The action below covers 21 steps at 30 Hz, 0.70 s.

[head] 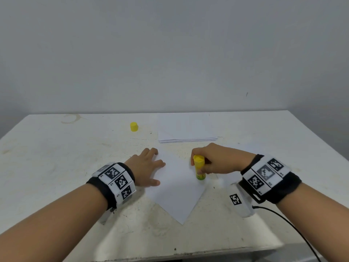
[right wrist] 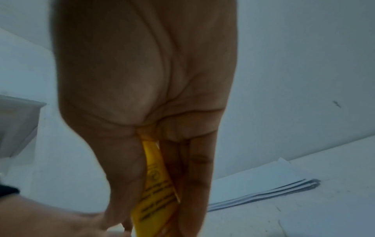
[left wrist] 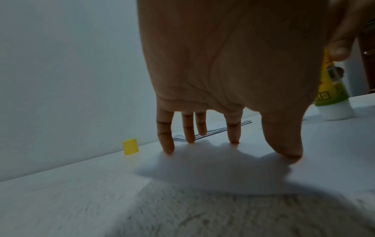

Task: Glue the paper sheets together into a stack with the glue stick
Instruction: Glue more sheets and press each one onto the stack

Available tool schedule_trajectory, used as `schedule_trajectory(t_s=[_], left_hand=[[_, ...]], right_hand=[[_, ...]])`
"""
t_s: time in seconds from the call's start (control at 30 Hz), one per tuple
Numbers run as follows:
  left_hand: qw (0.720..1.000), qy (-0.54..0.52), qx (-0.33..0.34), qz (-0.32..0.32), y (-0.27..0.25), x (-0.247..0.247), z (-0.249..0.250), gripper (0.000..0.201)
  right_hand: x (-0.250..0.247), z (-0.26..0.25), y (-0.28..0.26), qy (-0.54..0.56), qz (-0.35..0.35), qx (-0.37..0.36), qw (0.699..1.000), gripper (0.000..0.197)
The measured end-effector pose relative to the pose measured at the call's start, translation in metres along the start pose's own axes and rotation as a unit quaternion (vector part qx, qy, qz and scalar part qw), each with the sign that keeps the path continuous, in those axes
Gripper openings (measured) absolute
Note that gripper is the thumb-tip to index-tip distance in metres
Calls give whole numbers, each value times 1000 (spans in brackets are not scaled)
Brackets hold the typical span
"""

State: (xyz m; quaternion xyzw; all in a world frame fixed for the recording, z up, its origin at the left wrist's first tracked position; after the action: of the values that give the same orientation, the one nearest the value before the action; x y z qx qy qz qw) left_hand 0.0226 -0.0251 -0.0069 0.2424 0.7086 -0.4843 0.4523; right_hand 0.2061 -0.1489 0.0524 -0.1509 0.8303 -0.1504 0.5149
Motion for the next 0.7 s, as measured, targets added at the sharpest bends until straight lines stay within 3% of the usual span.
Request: schedule_trajectory(t_s=[0.23, 0.4, 0.57, 0.7], left_hand=[[997, 47, -40, 35, -4, 1, 1, 79], [998, -42, 56, -1, -5, 0, 3, 60], [999, -8, 36, -27, -5, -4, -2, 63], [999, -2, 42, -4, -5, -3, 0, 68]], right_hand=[[-27, 1, 8, 145, 169, -10, 975, 16], [-20, 5, 29, 167, 184, -1, 969, 17], [-23, 12, 47, 195, 227, 12, 954, 16], [-23, 12, 60, 219, 256, 13, 942, 16]])
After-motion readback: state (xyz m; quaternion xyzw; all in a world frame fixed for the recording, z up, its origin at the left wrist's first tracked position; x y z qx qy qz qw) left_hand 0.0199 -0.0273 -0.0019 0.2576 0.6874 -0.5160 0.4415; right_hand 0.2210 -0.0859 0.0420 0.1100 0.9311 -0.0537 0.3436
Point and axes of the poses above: each hand's wrist, its own y-axis towards the middle knuckle, its own x-axis out of the palm, z = x × y, the point moved 2 cm from there along y, towards the middle knuckle, and after that the axes turned 5 degrees about -z, right-handed, at the moved point
